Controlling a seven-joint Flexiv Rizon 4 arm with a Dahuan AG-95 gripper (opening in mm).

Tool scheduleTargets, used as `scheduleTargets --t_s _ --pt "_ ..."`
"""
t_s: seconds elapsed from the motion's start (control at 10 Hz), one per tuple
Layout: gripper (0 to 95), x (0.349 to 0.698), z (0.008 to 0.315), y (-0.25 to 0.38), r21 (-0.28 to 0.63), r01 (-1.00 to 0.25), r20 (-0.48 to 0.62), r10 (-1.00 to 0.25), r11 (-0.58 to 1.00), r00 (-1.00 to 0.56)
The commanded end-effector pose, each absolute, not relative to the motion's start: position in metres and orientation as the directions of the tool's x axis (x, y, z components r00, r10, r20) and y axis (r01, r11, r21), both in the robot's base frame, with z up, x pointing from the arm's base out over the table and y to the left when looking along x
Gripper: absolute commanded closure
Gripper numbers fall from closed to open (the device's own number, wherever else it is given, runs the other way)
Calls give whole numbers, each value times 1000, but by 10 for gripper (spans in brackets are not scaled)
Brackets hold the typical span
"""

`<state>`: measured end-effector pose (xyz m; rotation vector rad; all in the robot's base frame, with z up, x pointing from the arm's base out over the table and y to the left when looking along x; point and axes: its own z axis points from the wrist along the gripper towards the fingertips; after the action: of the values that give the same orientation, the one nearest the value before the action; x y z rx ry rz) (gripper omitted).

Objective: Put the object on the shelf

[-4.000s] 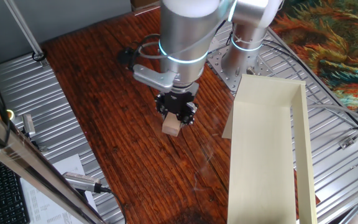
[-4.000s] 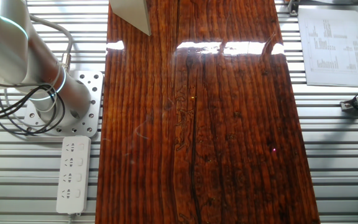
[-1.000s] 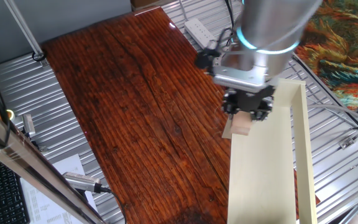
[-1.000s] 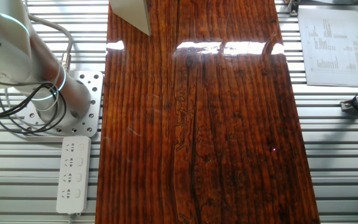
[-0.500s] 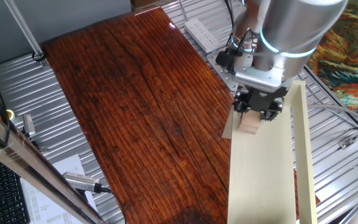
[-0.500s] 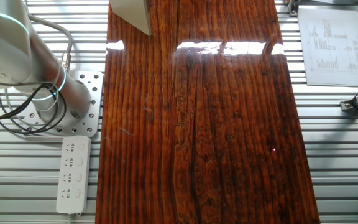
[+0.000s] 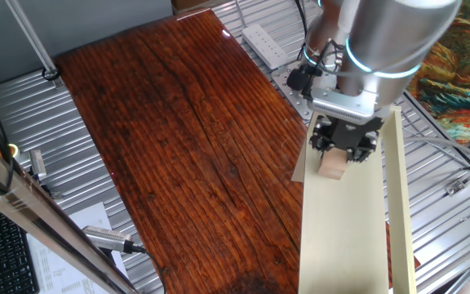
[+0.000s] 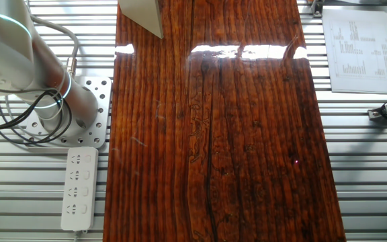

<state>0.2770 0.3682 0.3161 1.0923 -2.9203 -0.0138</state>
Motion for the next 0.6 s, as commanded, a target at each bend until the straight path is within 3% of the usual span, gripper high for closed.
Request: scheduleTargets --t_s 0.1,0.6 --pt "950 277 317 366 19 -695 16 -695 719 -719" --pt "950 276 310 372 9 -709 10 -709 705 -705"
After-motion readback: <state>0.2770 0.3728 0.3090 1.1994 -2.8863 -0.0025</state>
